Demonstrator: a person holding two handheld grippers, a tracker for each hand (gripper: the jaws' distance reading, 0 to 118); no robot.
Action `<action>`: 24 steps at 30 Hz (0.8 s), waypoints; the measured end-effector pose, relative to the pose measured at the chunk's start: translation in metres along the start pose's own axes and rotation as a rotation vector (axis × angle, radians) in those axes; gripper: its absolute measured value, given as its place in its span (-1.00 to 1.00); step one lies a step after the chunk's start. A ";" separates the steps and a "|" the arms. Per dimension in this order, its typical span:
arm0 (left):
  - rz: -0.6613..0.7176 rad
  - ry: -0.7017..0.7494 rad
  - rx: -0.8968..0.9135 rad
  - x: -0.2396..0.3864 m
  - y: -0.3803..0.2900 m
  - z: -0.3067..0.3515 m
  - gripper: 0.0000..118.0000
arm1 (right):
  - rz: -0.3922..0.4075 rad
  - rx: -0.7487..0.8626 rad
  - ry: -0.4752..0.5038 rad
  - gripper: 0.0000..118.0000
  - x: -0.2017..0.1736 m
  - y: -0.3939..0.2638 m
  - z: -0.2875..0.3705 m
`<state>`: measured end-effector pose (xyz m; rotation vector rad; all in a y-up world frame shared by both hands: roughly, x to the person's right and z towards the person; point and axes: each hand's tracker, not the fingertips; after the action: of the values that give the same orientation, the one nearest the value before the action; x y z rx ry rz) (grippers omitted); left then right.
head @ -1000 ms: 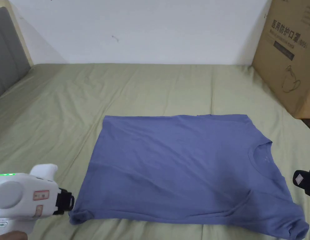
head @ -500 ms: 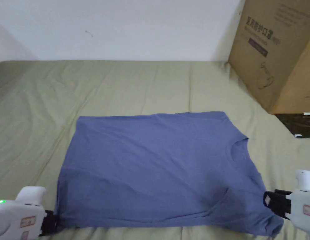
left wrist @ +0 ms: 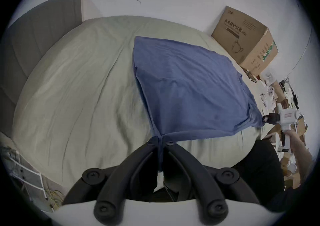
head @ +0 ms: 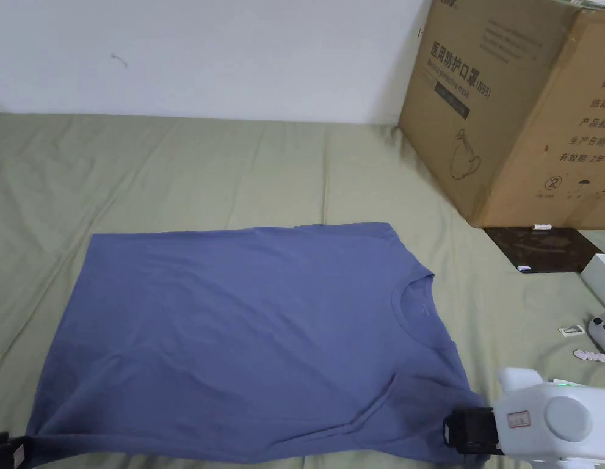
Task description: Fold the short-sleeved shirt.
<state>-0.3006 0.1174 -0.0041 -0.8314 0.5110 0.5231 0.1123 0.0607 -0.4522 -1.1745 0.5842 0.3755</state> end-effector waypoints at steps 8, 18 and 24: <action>0.050 -0.030 0.003 -0.006 -0.002 0.000 -0.94 | -0.045 0.057 0.104 -0.91 0.007 -0.019 0.019; -0.004 0.005 -0.022 -0.002 0.004 0.014 -0.94 | -0.065 0.098 0.136 -0.93 0.021 -0.034 0.078; -0.059 0.044 -0.061 0.002 0.045 -0.004 -0.94 | -0.067 0.145 0.137 -0.93 0.007 0.019 0.093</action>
<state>-0.3277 0.1395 -0.0320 -0.9158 0.5109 0.4686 0.1288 0.1545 -0.4454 -1.0826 0.6782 0.1928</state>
